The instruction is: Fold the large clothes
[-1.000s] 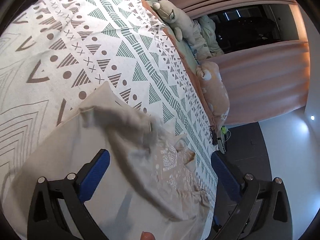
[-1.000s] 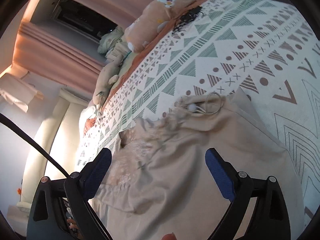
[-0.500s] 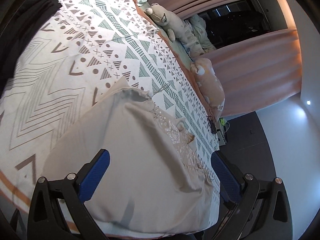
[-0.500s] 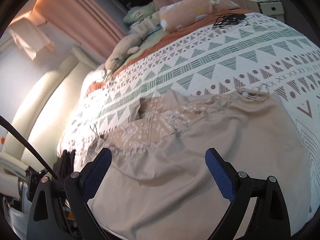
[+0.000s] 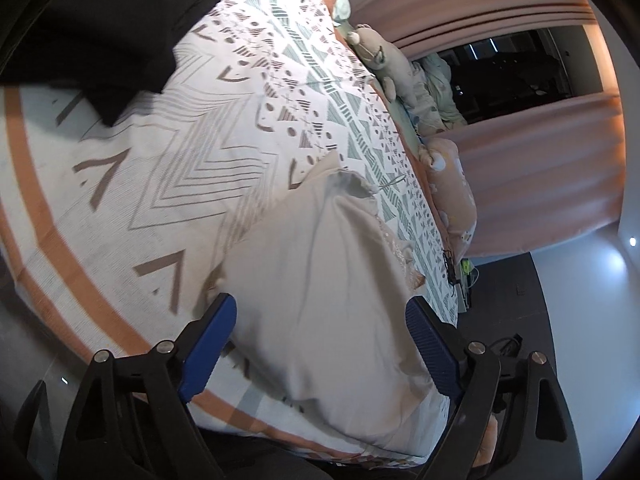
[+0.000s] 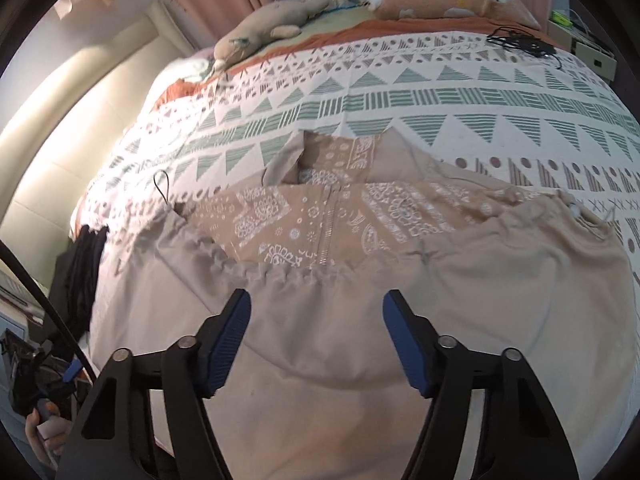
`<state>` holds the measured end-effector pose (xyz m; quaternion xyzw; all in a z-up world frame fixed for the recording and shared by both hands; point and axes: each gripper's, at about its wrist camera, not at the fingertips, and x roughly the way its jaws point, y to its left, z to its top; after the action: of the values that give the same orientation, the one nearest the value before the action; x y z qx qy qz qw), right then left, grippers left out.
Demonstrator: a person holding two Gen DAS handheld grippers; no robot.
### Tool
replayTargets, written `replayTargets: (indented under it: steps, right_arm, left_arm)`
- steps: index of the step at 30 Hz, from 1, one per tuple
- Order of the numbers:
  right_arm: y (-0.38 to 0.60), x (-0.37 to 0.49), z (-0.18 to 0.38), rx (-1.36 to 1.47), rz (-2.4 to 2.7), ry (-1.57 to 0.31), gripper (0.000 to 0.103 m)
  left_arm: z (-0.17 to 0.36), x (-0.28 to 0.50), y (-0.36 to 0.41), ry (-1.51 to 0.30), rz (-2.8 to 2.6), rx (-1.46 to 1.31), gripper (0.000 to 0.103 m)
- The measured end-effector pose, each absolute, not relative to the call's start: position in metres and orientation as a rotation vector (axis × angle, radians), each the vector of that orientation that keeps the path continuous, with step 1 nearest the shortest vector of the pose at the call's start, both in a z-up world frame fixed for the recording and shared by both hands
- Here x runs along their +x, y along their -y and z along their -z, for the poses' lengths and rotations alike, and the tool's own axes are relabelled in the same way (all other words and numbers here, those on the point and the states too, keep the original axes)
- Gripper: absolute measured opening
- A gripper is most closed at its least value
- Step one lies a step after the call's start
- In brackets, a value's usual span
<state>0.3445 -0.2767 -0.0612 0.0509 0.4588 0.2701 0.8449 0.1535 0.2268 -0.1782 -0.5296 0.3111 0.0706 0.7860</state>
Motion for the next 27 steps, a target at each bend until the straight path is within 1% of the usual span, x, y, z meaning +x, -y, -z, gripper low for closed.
replayTargets:
  steps: [3, 10, 13, 14, 15, 16, 17, 18, 19, 21, 27]
  right_arm:
    - [0.255, 0.358, 0.070, 0.078, -0.552, -0.999, 0.064]
    - [0.209, 0.386, 0.115, -0.045, -0.551, -1.128, 0.064]
    - [0.201, 0.391, 0.134, -0.092, -0.540, -1.128, 0.064]
    - [0.200, 0.390, 0.135, -0.115, -0.539, -1.112, 0.062]
    - [0.198, 0.390, 0.135, -0.139, -0.528, -1.100, 0.053]
    - [0.198, 0.391, 0.135, -0.142, -0.528, -1.091, 0.032]
    - [0.200, 0.393, 0.134, -0.126, -0.540, -1.090, 0.022]
    - [0.203, 0.397, 0.133, -0.094, -0.552, -1.091, 0.005]
    - [0.208, 0.400, 0.133, -0.058, -0.561, -1.087, 0.001]
    - [0.217, 0.404, 0.133, -0.014, -0.563, -1.070, 0.000]
    - [0.231, 0.423, 0.124, 0.080, -0.556, -1.010, 0.000]
  left_arm:
    - [0.186, 0.146, -0.230, -0.680, -0.175, -1.155, 0.084]
    - [0.196, 0.142, -0.234, -0.697, -0.205, -1.160, 0.083]
    - [0.199, 0.146, -0.235, -0.710, -0.212, -1.152, 0.083]
    - [0.200, 0.148, -0.235, -0.713, -0.214, -1.151, 0.083]
    - [0.201, 0.150, -0.235, -0.716, -0.215, -1.151, 0.083]
    - [0.202, 0.151, -0.235, -0.716, -0.215, -1.151, 0.083]
    - [0.202, 0.154, -0.233, -0.717, -0.215, -1.150, 0.083]
    - [0.203, 0.156, -0.233, -0.718, -0.216, -1.147, 0.083]
    - [0.204, 0.159, -0.232, -0.722, -0.215, -1.142, 0.083]
    - [0.207, 0.166, -0.232, -0.738, -0.215, -1.136, 0.083]
    - [0.215, 0.183, -0.229, -0.771, -0.216, -1.126, 0.083]
